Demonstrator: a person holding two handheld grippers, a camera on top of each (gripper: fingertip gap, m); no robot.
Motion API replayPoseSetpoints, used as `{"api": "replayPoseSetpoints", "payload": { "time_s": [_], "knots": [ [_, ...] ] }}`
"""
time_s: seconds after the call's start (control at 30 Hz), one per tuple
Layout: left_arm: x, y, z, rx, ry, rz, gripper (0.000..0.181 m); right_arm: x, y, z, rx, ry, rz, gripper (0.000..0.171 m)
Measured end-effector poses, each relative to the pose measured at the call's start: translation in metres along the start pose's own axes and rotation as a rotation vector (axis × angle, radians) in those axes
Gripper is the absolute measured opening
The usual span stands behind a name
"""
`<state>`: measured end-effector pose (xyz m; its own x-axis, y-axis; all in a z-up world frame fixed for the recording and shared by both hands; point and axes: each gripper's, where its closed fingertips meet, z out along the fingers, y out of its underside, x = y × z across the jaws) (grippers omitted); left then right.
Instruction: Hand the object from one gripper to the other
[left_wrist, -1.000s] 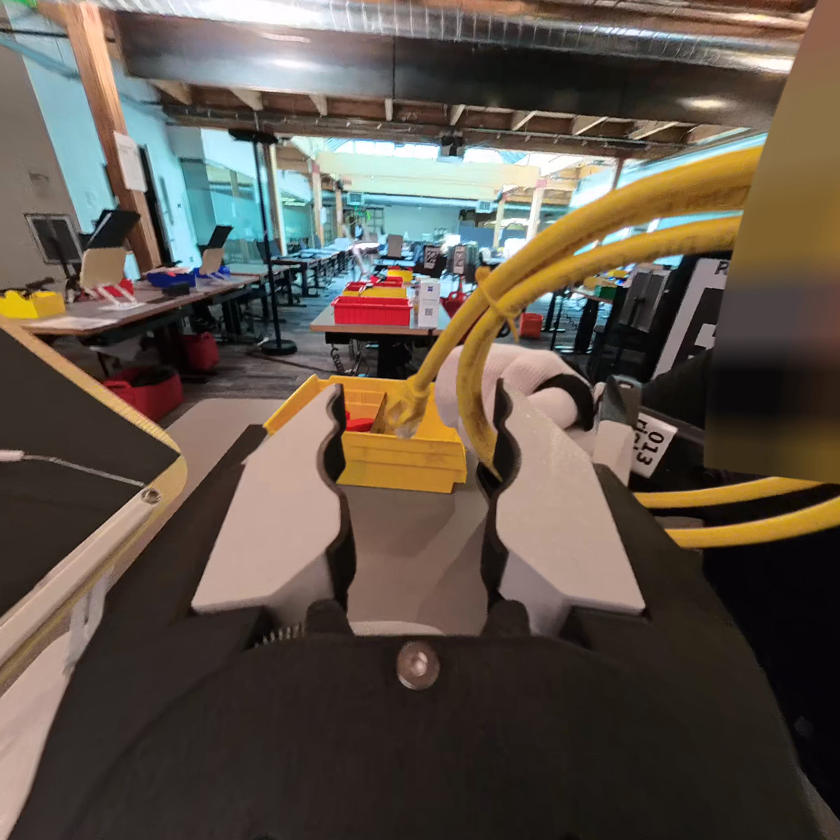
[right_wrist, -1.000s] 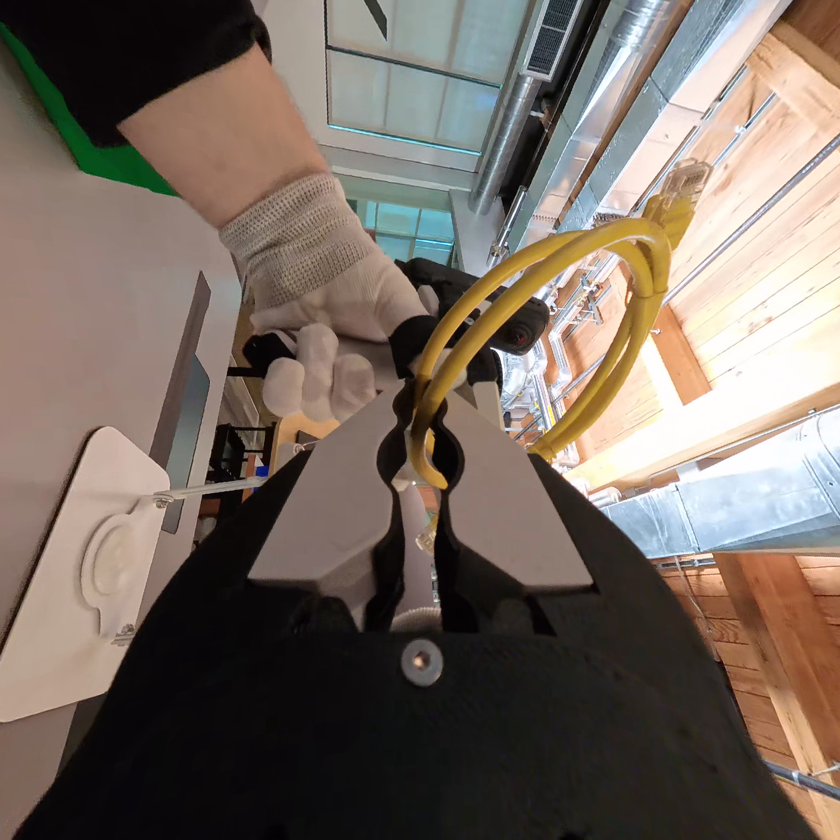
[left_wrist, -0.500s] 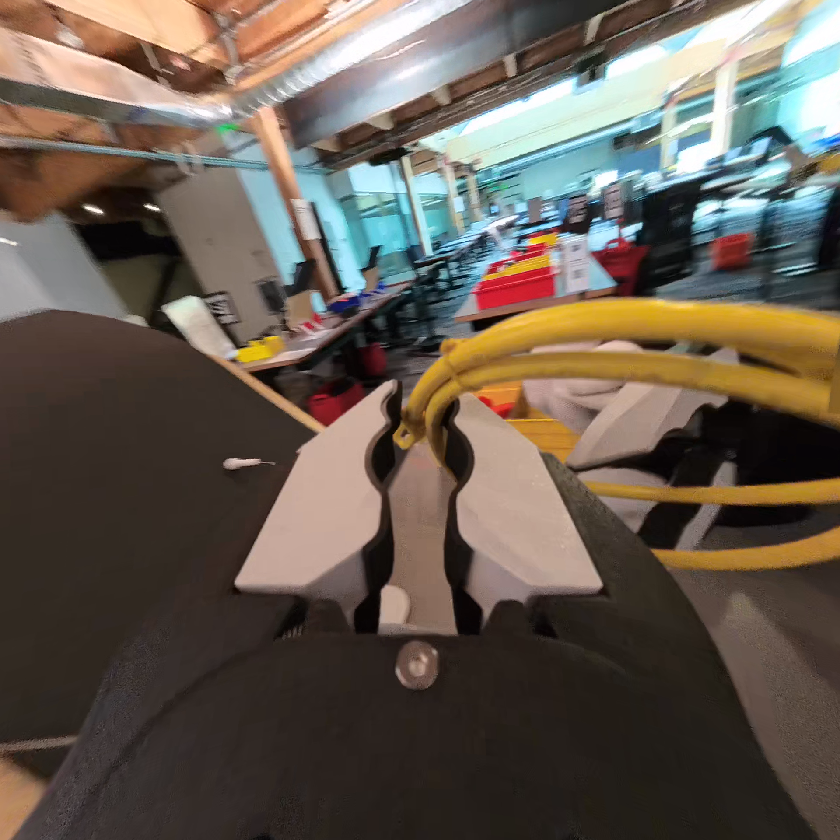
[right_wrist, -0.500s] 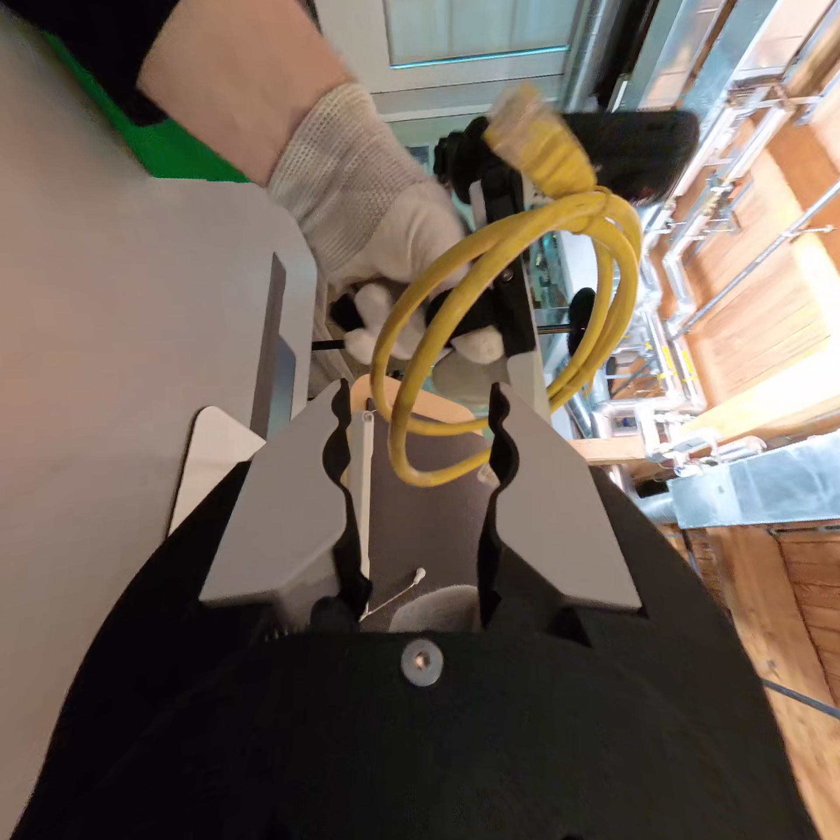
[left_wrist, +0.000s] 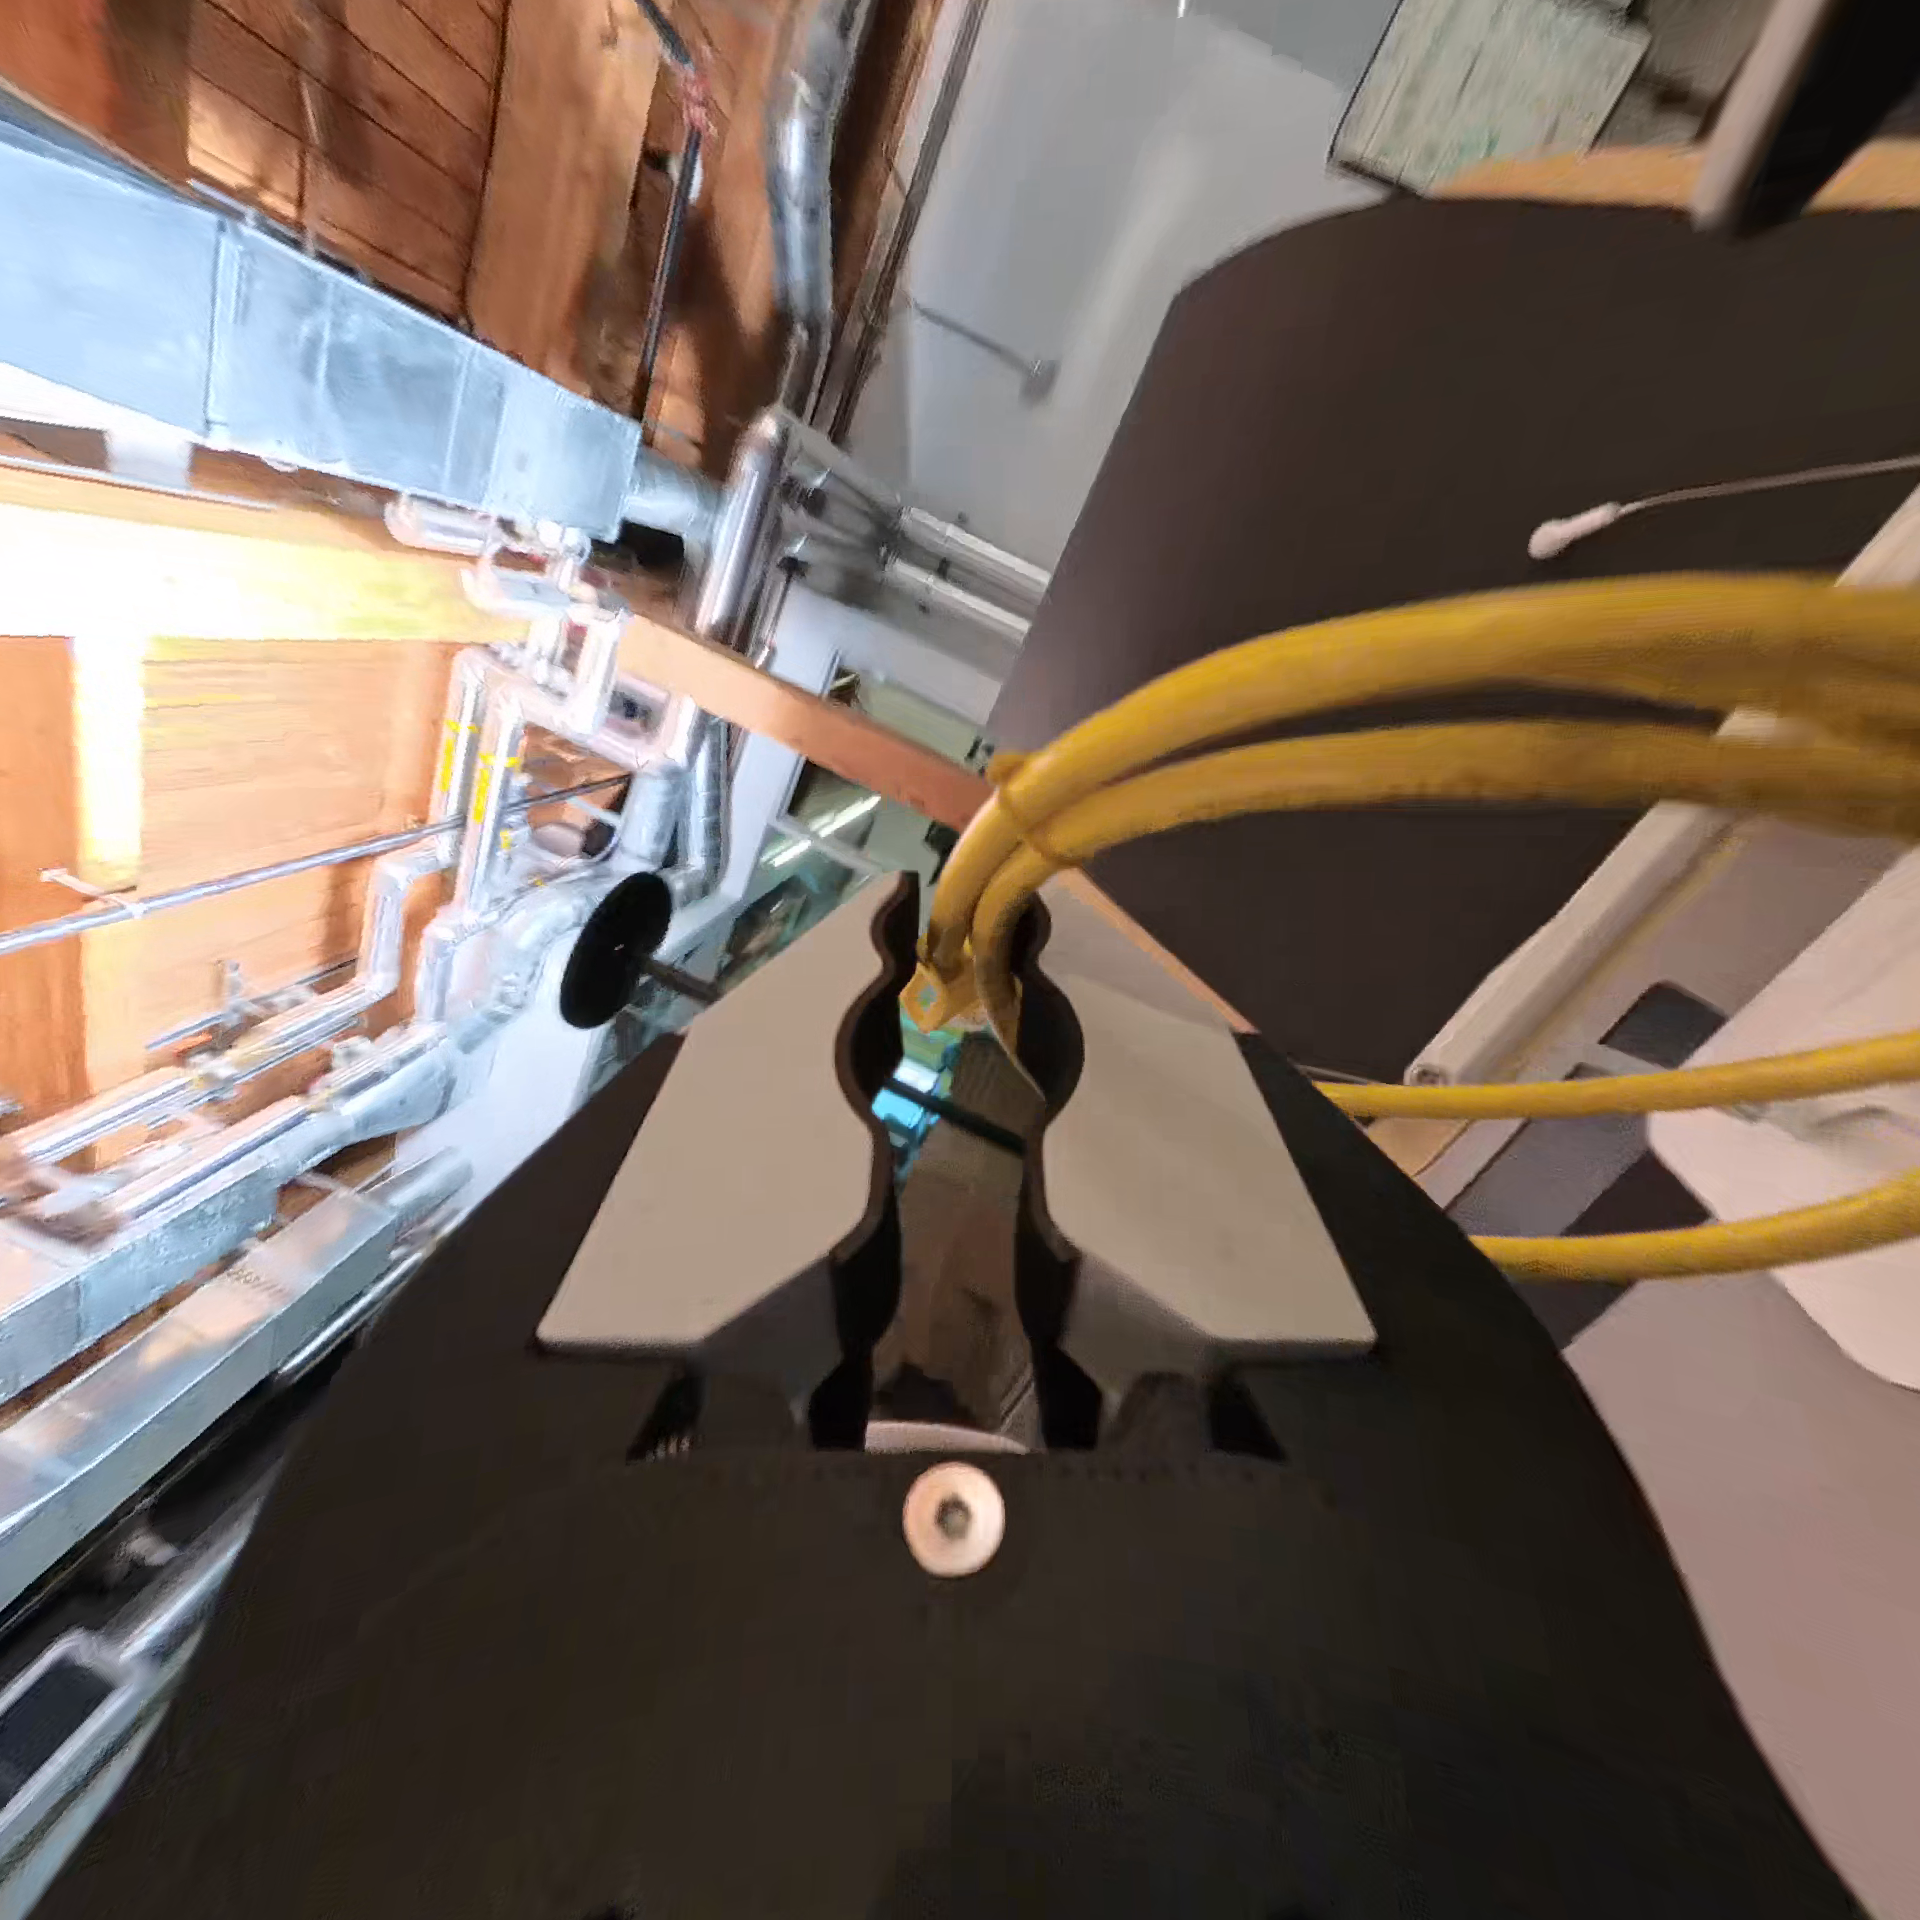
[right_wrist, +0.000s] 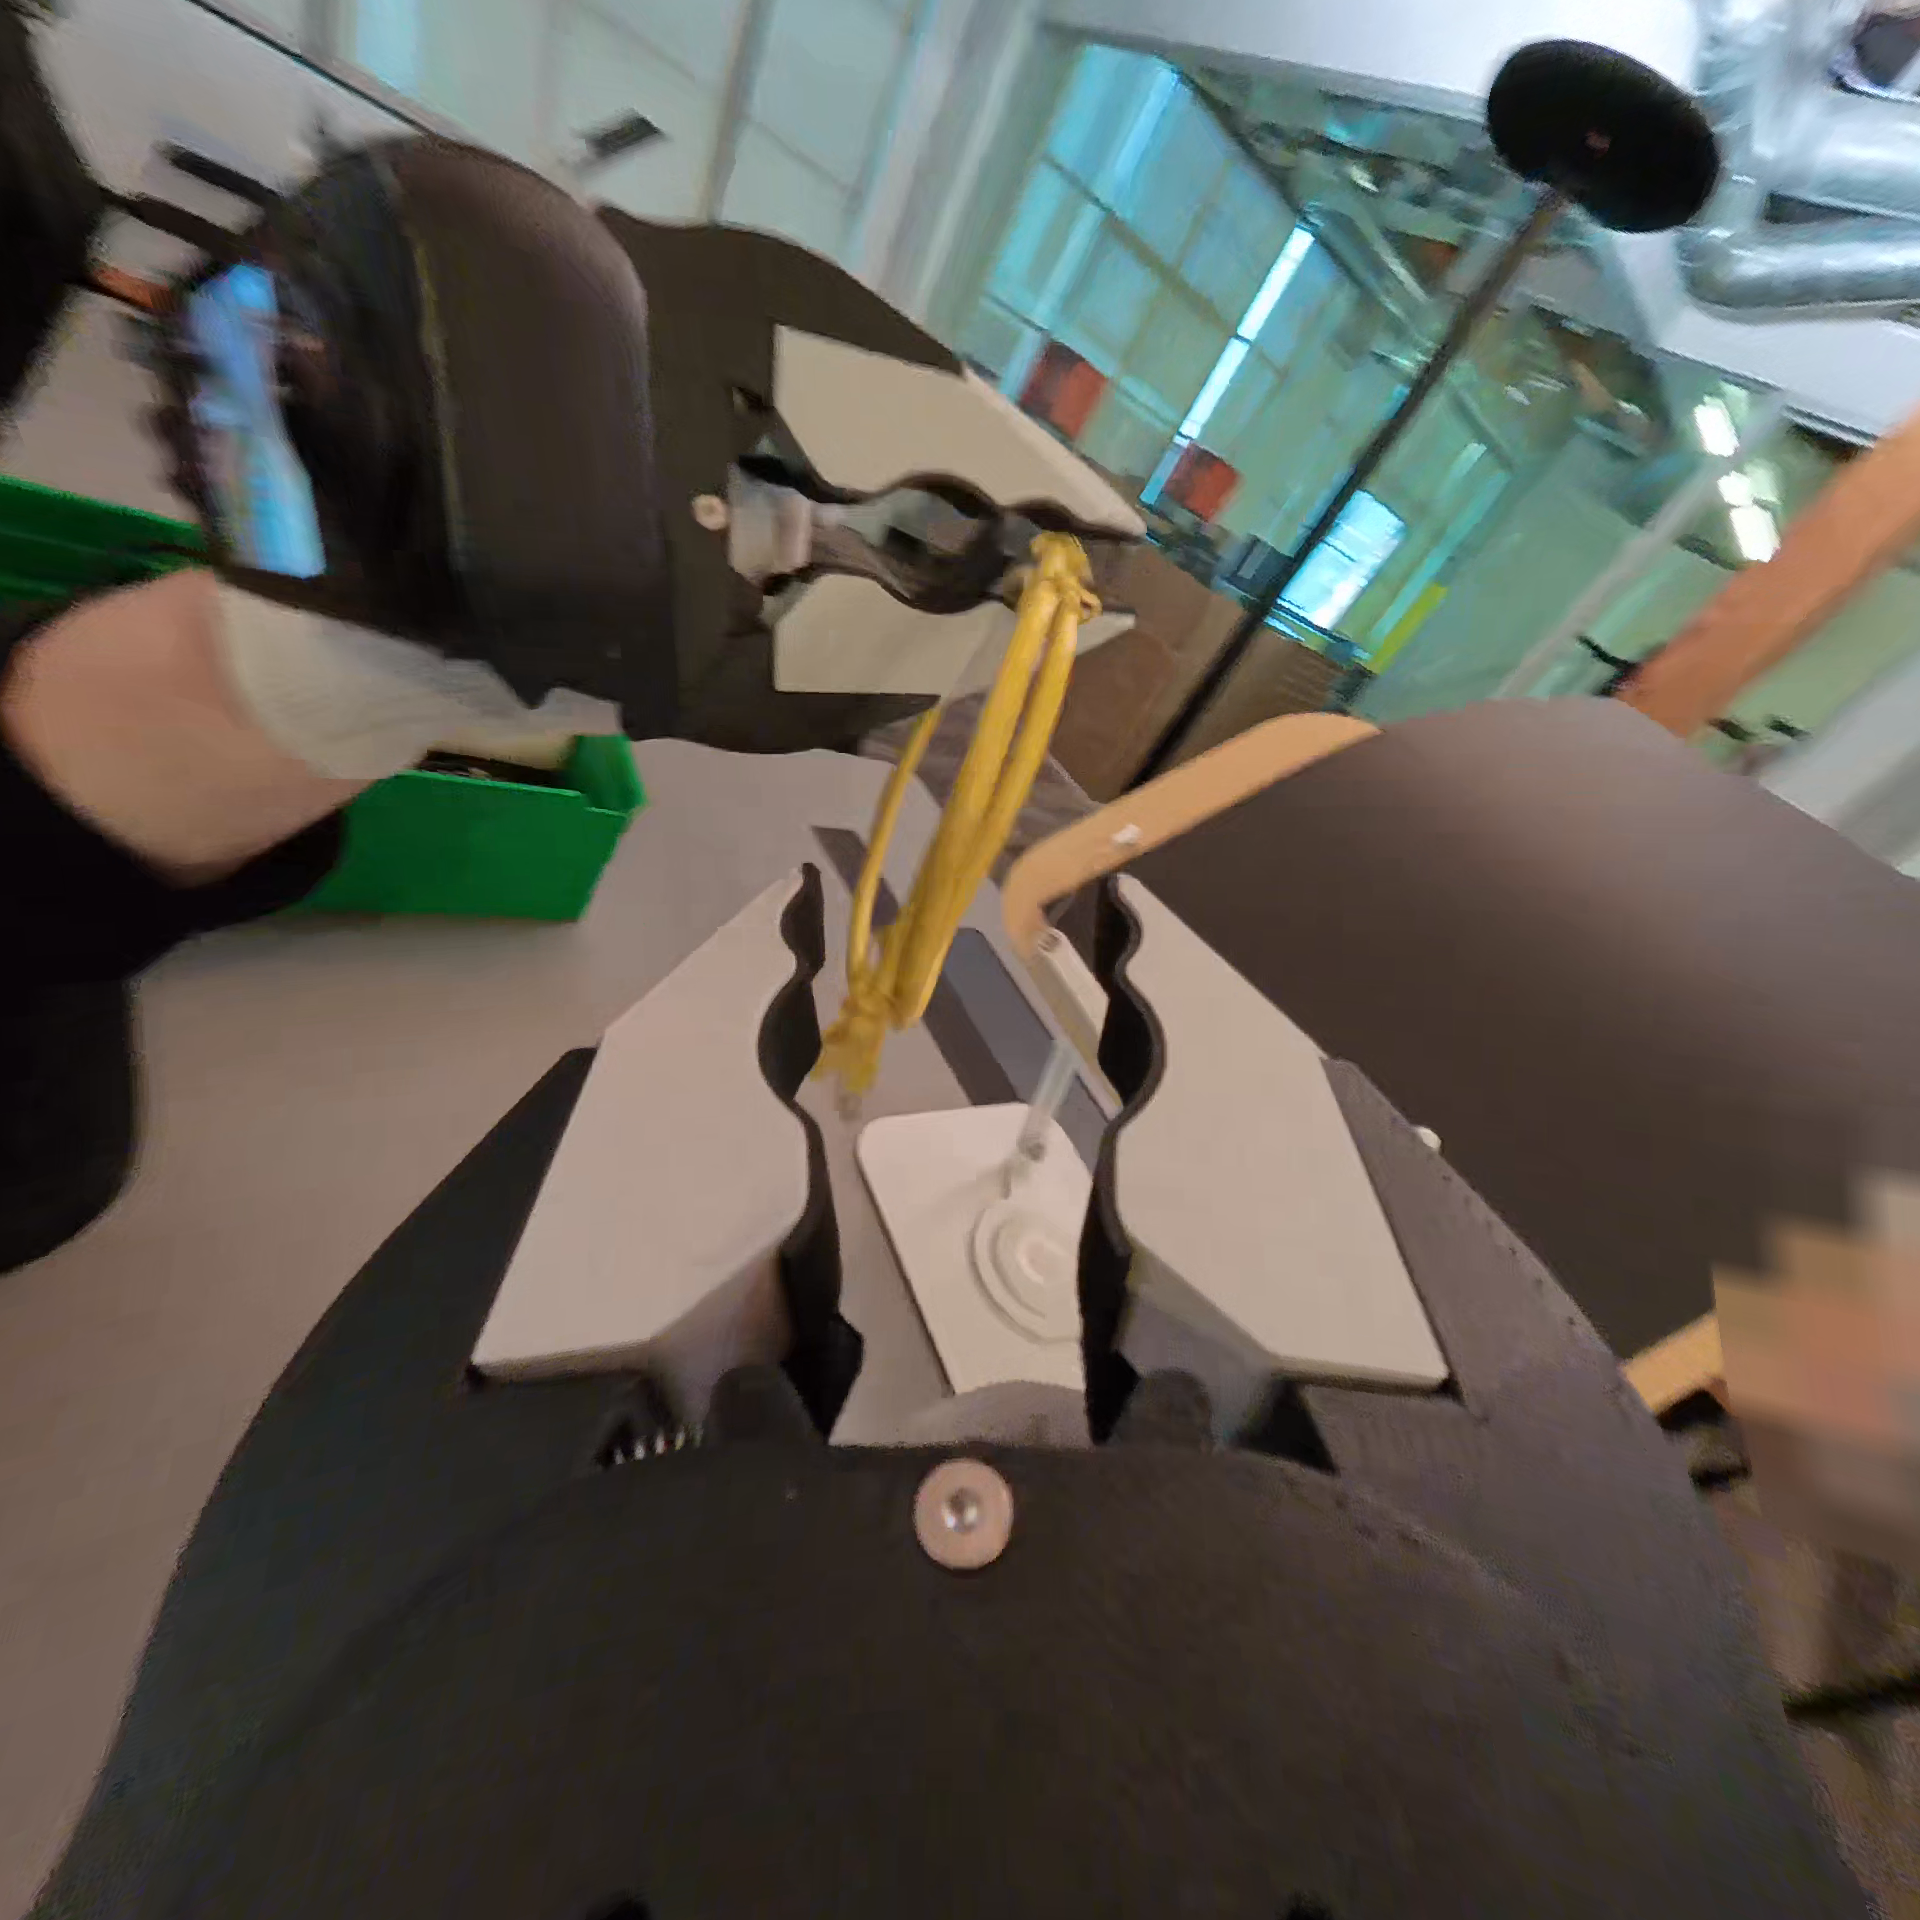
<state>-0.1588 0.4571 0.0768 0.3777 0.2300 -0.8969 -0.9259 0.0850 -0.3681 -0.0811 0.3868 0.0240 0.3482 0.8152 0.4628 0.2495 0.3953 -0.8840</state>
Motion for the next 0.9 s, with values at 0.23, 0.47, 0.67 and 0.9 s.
{"api": "replayPoseSetpoints", "payload": {
  "time_s": [0.23, 0.47, 0.67, 0.9],
  "knots": [
    [0.015, -0.016, -0.004, -0.038, -0.017, 0.046, 0.014, 0.015, 0.029, 0.02, -0.014, 0.146, -0.03, 0.016],
    [0.026, -0.02, -0.004, 0.001, 0.101, -0.035, 0.024, 0.025, 0.024, 0.012, 0.065, 0.067, 0.069, 0.009],
    [0.027, -0.041, -0.04, 0.179, 0.44, -0.297, 0.06, 0.026, 0.019, 0.0, 0.137, -0.13, 0.157, 0.009],
    [0.022, -0.039, -0.098, 0.391, 0.911, -0.573, 0.059, -0.003, 0.019, -0.031, 0.05, -0.354, -0.081, 0.009]
  ]
}}
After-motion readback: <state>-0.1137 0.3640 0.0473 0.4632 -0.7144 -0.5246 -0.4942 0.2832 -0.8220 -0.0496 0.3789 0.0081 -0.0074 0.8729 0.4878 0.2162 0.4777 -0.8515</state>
